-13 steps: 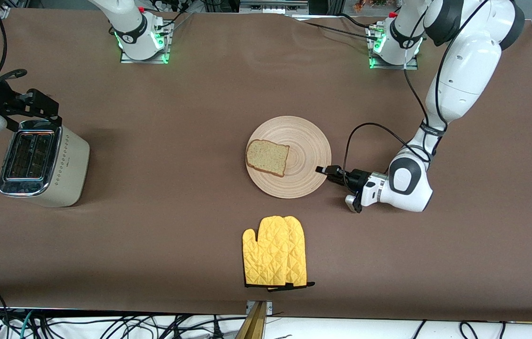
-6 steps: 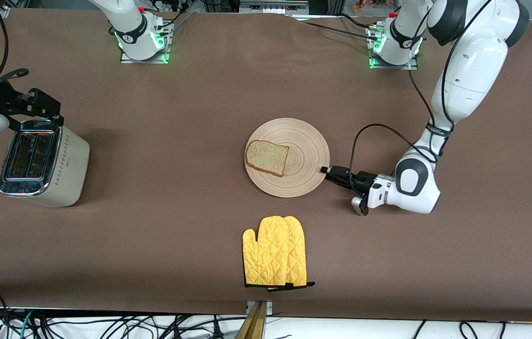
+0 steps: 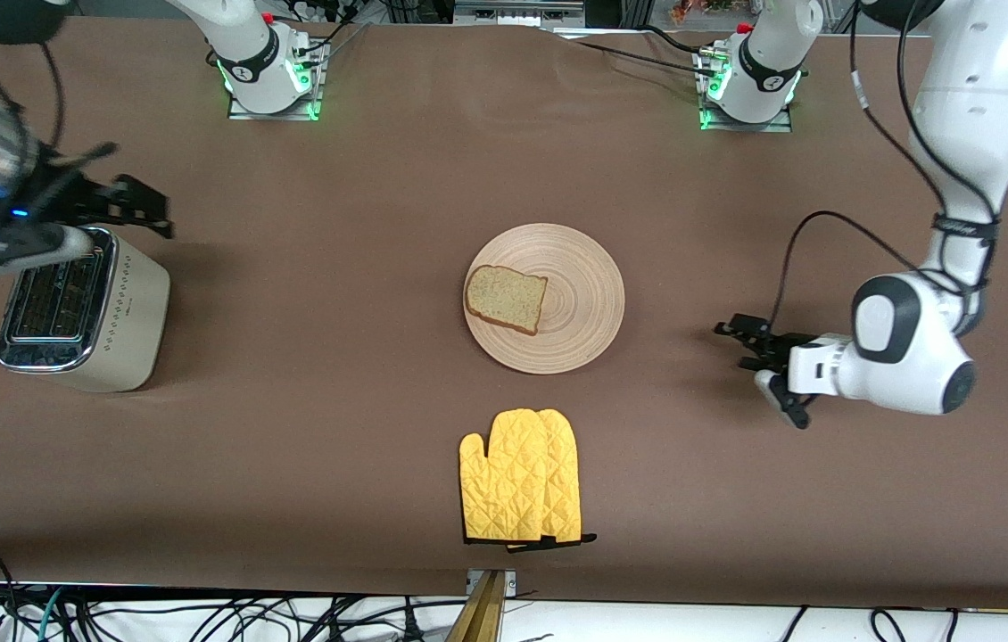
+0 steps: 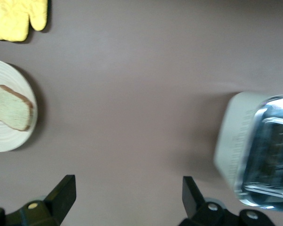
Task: Move plate and put bread in toaster
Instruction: 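Release the plate and withdraw the left gripper while the right gripper reaches out, then lower the right gripper onto the bread slice on the plate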
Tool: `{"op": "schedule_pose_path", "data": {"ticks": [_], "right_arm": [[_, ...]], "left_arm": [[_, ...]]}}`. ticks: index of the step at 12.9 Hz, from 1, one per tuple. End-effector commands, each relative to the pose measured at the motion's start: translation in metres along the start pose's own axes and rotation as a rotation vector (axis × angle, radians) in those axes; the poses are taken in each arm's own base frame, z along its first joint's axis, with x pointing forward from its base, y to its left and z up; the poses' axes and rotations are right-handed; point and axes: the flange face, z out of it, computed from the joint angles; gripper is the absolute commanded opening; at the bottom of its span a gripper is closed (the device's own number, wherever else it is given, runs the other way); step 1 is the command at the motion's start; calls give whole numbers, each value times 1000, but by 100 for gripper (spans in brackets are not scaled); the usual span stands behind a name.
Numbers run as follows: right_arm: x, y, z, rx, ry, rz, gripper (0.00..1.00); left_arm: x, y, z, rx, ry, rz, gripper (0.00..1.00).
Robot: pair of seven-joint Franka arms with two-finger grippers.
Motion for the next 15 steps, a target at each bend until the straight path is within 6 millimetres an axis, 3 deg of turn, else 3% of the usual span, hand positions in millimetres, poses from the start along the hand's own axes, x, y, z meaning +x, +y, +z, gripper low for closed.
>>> {"op": "schedule_pose_path", "data": {"ticks": [1, 4, 7, 8, 10, 11, 13, 15], "right_arm": [[18, -79, 52, 77, -46, 87, 100], [32, -170, 134, 68, -65, 186, 100], [19, -224, 224, 51, -35, 209, 100], [10, -228, 251, 51, -12, 222, 100], [-12, -247, 297, 57, 29, 252, 100], [-13, -252, 311, 57, 36, 282, 100], [-16, -262, 331, 52, 42, 299, 100], [-15, -263, 350, 54, 48, 346, 98]], "left_arm": [[-17, 12, -63, 185, -60, -7, 100], [-23, 63, -124, 353, -109, -164, 100], [-36, 117, -184, 448, -24, -352, 100], [-37, 140, -204, 476, 25, -390, 100], [-42, 165, -240, 524, 108, -475, 100], [-45, 191, -253, 572, 126, -456, 100], [-55, 224, -259, 640, 128, -447, 100], [-72, 244, -239, 629, 146, -577, 100]]}}
